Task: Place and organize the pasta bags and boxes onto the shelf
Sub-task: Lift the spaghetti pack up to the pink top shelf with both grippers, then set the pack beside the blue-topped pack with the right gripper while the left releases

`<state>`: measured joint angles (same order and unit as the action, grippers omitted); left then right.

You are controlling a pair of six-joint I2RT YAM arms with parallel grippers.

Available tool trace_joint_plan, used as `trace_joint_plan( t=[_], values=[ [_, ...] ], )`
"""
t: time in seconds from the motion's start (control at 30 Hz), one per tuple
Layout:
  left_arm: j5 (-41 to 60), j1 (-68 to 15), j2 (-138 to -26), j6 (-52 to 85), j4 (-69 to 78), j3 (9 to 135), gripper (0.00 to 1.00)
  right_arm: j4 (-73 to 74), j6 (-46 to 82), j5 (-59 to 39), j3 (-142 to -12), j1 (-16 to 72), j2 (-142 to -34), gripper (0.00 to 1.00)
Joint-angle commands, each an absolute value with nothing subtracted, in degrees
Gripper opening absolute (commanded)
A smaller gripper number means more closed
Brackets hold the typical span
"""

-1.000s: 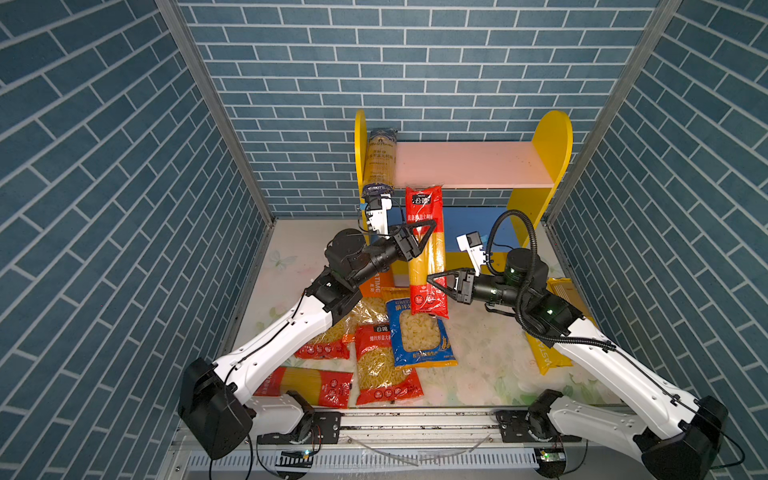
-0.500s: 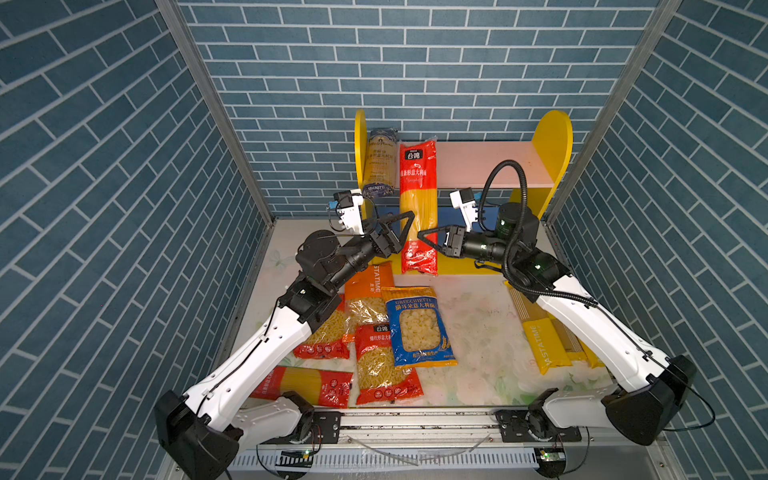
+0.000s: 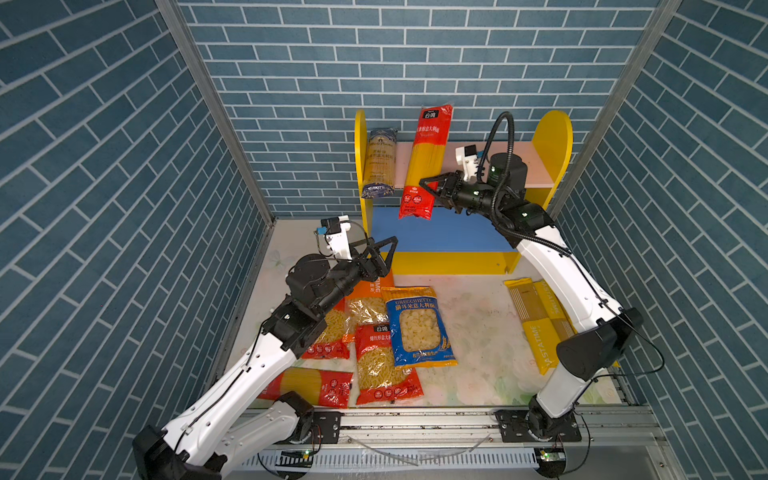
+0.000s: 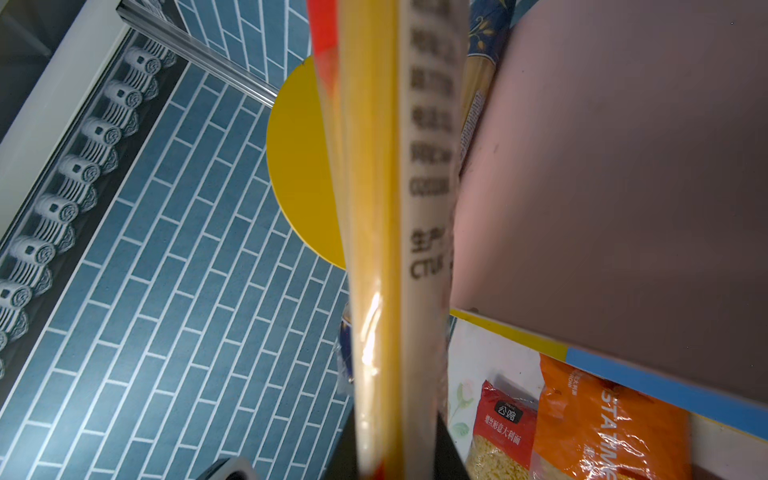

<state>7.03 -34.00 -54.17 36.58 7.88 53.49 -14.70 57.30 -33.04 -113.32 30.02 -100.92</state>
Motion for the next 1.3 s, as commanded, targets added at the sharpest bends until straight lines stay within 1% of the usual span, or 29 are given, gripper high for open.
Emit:
trace_joint_plan(
  t=[0.0,0.07,0.17,0.2,0.33,0.4,0.57,0.63,0.7,0.77,0.9,0.93,1.03,1.1,1.2,1.27],
  values=[
    [3.7,-33.6,-51.5,34.6,4.5,51.2,0.88,-9.1,57.7,-34.1,-121.8,30.3,-103.2,0.02],
    [3.3,-33.6,-50.8,34.9,4.0,50.2,0.88,-11.4,57.4,-34.2,-125.2,30.3,-106.0,0.02],
    [3.3,-33.6,-50.3,36.3,4.8,48.4,0.88,-16.2,54.9,-32.8,-130.0,30.3,-109.2,0.06],
    [3.5,-33.6,-50.5,37.0,5.5,47.7,0.88,-17.4,54.4,-32.2,-131.2,30.2,-110.0,0.09],
    [4.6,-33.6,-51.8,38.8,7.5,46.7,0.87,-21.6,53.2,-30.9,-137.5,30.0,-113.4,0.27],
    [5.1,-33.6,-52.4,39.1,8.0,46.8,0.87,-23.8,52.1,-29.9,-140.3,29.9,-114.5,0.34],
    [6.0,-33.7,-53.7,40.0,9.0,47.0,0.87,-30.3,48.4,-26.1,-145.2,29.8,-115.5,0.39],
    [6.3,-33.7,-54.0,40.0,9.1,47.0,0.87,-32.8,47.0,-25.2,-145.2,29.8,-115.0,0.44],
    [6.3,-33.7,-54.1,39.9,9.5,46.6,0.87,-35.2,45.7,-24.0,-143.9,29.8,-113.6,0.47],
    [6.2,-33.7,-54.2,40.0,9.8,45.9,0.87,-35.2,45.4,-23.0,-139.7,29.9,-111.1,0.51],
    [6.7,-33.8,-55.2,41.1,11.0,44.9,0.87,-31.0,45.6,-22.3,-127.9,30.0,-103.8,0.64],
    [7.1,-33.8,-55.7,41.2,11.4,45.0,0.87,-30.9,45.5,-22.4,-126.4,30.0,-102.7,0.66],
    [7.9,-33.8,-57.0,41.6,12.4,45.2,0.87,-31.9,45.7,-23.6,-123.2,30.1,-100.1,0.66],
    [7.8,-33.9,-57.7,41.8,12.9,45.1,0.87,-29.5,46.4,-24.2,-118.6,30.8,-97.2,0.66],
    [8.0,-34.1,-58.6,42.5,13.8,45.1,0.87,-26.5,46.9,-22.4,-112.3,32.6,-93.0,0.66],
    [8.2,-34.4,-59.2,42.8,14.3,45.2,0.87,-25.9,48.0,-22.2,-110.0,33.3,-92.0,0.66]
  ],
)
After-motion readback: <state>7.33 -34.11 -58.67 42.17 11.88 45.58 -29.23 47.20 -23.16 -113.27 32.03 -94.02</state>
